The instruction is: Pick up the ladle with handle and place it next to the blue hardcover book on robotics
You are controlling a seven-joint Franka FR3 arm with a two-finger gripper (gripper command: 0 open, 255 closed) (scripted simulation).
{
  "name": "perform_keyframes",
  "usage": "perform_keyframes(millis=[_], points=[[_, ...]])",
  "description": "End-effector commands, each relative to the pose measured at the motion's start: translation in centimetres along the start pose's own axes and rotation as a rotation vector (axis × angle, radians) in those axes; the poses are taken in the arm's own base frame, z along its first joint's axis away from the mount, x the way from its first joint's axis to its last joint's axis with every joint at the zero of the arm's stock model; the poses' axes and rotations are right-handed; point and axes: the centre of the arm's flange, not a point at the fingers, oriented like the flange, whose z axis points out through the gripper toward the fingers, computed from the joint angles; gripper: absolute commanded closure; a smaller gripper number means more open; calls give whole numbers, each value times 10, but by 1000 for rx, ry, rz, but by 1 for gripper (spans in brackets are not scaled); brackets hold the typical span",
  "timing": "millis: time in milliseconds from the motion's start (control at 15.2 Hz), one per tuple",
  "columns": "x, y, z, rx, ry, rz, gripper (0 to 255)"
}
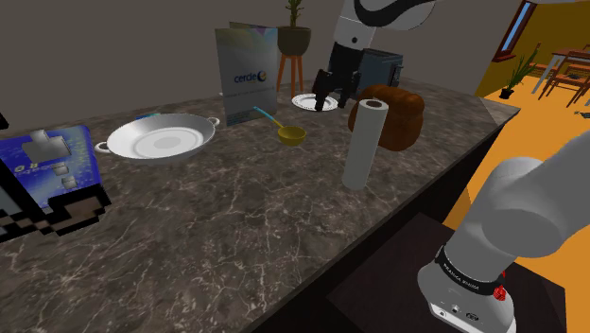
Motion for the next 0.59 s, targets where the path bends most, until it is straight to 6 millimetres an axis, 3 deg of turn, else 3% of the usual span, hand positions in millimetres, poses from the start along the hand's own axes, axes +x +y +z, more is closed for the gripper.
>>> perform_keyframes(millis=[0,528], points=[[21,-8,14,8,5,-1,0],[103,-35,71,35,16,-7,0]])
